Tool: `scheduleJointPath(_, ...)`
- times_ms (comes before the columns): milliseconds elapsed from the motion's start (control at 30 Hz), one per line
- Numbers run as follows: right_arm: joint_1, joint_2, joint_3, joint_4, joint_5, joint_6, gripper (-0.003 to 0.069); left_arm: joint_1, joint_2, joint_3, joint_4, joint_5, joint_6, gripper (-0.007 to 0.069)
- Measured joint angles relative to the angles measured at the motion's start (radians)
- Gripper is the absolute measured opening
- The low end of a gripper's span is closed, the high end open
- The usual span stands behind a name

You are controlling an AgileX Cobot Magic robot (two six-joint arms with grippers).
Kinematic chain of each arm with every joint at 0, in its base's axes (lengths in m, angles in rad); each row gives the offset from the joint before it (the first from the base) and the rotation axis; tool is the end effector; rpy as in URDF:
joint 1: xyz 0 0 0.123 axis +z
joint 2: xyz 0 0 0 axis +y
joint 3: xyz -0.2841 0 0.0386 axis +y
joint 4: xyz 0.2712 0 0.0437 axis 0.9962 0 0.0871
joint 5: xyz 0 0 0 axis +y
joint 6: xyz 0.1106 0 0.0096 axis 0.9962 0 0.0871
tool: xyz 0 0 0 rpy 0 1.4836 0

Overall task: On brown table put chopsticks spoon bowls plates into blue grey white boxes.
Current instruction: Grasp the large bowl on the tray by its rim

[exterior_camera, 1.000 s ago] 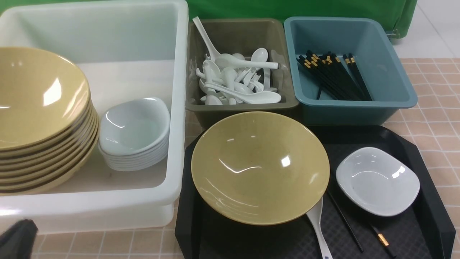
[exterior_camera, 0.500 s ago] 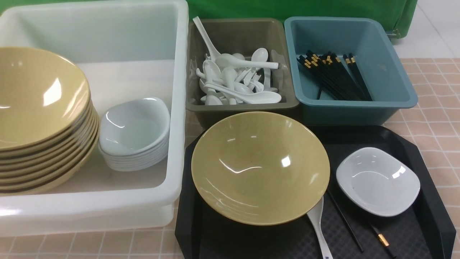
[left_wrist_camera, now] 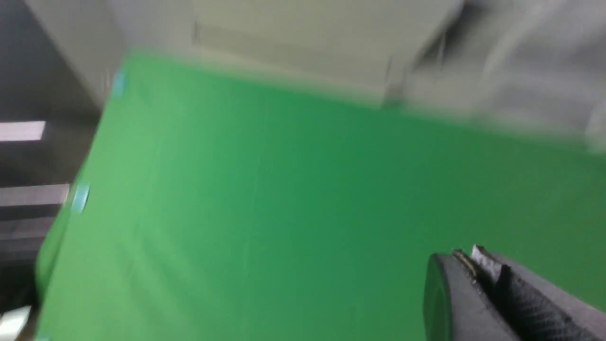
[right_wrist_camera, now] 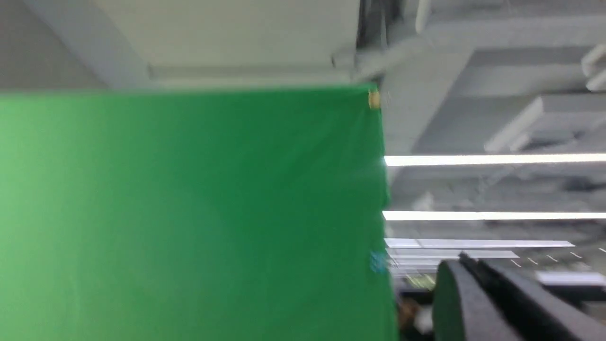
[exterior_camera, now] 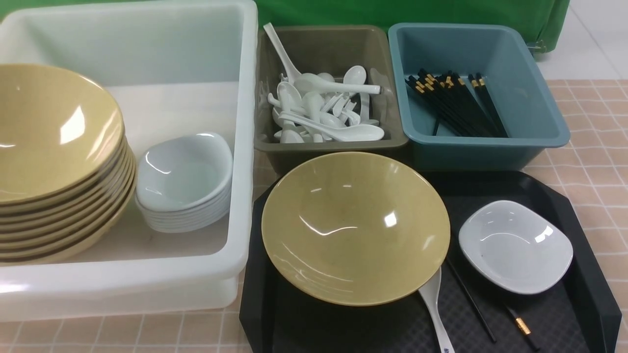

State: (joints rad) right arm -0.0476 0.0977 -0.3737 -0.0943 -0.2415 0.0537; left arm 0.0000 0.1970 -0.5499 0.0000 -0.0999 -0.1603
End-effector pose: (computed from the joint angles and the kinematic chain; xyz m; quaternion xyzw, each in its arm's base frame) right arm 0.0615 -0.0004 0.3680 -0.0077 0.4650 -0.0326 0.8847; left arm 0.0636 0.0000 0.4082 -0.0395 0.4913 -0.0697 0.8673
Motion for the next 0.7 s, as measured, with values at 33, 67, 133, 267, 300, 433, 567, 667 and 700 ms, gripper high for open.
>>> scheduleJointPath(33,0.0,0.037,-0.029,0.0,0.053,-0.054,0.0038,0.0,0.049,-0.039,0.025,0.064,0.01,0.0001)
scheduleJointPath(67,0.0,0.044,-0.042,0.0,0.079,-0.065,0.0038,0.0,0.059,-0.045,0.029,0.078,0.011,0.0001)
scheduleJointPath(133,0.0,0.13,-0.086,0.0,0.22,-0.205,0.0036,0.0,0.16,-0.084,0.054,0.213,0.019,0.0001)
scheduleJointPath(267,0.0,0.273,-0.098,0.0,0.457,-0.206,0.0036,0.0,0.279,-0.086,0.01,0.315,0.011,0.0001)
scheduleJointPath(300,0.0,0.279,-0.098,0.0,0.457,-0.206,0.0036,0.0,0.285,-0.086,0.007,0.317,0.011,0.0001)
scheduleJointPath(433,0.021,0.371,-0.1,0.011,0.659,-0.128,0.0036,-0.011,0.413,-0.126,-0.106,0.452,0.054,0.0001)
scheduleJointPath(567,0.106,0.444,-0.1,0.143,0.85,-0.165,0.0036,-0.083,0.583,-0.258,-0.312,0.767,0.298,0.0001)
scheduleJointPath(667,0.186,0.493,-0.1,0.293,0.916,-0.345,0.0036,-0.148,0.707,-0.356,-0.492,0.904,0.452,0.0001)
scheduleJointPath(700,0.21,0.508,-0.098,0.332,0.916,-0.407,0.0036,-0.17,0.748,-0.386,-0.553,0.925,0.488,0.0001)
